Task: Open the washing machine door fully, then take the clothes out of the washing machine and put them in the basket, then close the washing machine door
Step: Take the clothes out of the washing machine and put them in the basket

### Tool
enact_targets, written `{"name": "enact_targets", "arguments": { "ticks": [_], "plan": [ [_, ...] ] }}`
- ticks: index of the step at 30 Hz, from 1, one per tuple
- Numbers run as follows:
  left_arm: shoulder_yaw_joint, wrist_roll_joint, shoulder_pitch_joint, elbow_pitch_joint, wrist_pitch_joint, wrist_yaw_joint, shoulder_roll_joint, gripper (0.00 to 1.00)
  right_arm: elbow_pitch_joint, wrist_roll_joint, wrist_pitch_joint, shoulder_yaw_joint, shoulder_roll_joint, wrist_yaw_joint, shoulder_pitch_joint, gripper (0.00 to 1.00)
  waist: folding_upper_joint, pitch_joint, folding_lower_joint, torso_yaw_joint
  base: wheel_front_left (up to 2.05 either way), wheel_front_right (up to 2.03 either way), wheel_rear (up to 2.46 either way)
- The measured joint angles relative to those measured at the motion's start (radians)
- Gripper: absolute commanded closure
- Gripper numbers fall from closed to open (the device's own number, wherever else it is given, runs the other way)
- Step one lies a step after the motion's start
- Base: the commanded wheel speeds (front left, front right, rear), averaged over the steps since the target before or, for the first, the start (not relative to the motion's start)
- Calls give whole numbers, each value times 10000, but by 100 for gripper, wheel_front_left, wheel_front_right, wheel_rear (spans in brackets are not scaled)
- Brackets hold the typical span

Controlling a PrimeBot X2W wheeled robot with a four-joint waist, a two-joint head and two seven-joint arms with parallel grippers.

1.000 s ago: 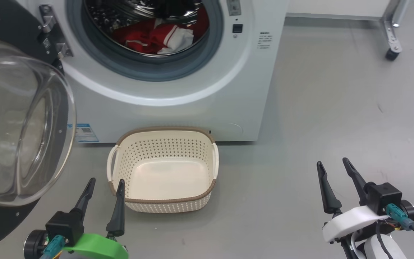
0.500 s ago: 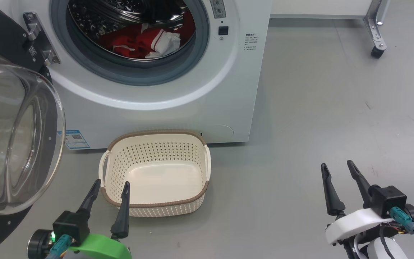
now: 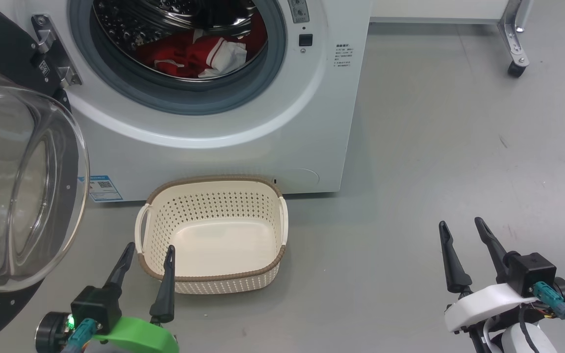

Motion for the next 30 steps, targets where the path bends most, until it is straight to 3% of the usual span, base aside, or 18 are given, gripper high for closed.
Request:
{"name": "enact_targets", "arguments": {
  "ticks": [14,30],
  "plan": [
    [-58,-15,5,-217,2,59,-36,0,-29,84,0,27,6,0,5,0,0,13,0,-23,29,-29,0],
    [-142,-13,11,-236,150,61,-36,0,-33,100,0,69,8,-73,8,0,0,3,0,-27,90,-90,0]
  ]
}}
